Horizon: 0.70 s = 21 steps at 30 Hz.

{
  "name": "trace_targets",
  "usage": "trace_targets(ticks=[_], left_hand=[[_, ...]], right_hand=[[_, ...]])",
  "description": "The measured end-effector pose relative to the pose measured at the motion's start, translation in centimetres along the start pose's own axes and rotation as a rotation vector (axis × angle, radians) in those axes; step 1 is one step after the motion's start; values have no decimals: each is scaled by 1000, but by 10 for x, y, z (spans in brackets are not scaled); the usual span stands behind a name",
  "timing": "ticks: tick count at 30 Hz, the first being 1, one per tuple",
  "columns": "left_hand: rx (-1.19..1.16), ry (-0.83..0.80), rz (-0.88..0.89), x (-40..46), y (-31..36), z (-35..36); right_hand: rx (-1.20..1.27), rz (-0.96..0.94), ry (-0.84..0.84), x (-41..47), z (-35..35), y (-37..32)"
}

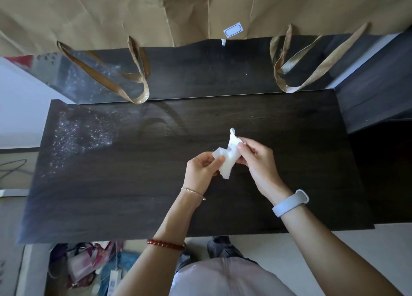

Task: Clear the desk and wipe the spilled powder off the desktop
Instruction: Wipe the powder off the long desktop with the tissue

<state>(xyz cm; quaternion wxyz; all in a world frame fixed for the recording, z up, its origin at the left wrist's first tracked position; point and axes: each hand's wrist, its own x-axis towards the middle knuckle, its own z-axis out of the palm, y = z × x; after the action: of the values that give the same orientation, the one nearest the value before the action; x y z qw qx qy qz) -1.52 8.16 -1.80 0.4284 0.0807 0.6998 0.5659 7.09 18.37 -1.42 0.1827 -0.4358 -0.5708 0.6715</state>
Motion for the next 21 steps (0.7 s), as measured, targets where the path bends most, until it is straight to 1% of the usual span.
trace_targets(ticks=[5, 7, 9, 11, 13, 15, 16, 17, 19, 20, 21], left_hand=[[-133, 227, 84, -3, 1, -9], [-185, 247, 121, -5, 3, -14], [-152, 213, 163, -6, 7, -19], [-51, 127, 221, -9, 12, -23], [35, 44, 285, -11, 18, -24], [78, -8, 337, -14, 24, -24], [88, -21, 363, -15, 27, -24], [100, -18, 388, -16, 29, -24], [131, 36, 432, -17, 33, -26], [152, 69, 459, -17, 33, -28], [183, 98, 497, -18, 34, -29]], right_hand=[[-191, -74, 173, -7, -9, 8], [-226, -68, 194, -11, -14, 11], [-254, -82, 185, -13, -18, 14], [-346, -204, 111, -17, -20, 13], [-441, -370, -59, -18, -17, 11], [-511, -447, -228, -17, -10, 6], [-545, -457, -269, -16, -8, 4], [-599, -474, -276, -14, -6, 3], [-749, -550, -231, -11, -6, 1], [-784, -567, -222, -11, -7, -1], [-771, -545, -228, -10, -8, -2]])
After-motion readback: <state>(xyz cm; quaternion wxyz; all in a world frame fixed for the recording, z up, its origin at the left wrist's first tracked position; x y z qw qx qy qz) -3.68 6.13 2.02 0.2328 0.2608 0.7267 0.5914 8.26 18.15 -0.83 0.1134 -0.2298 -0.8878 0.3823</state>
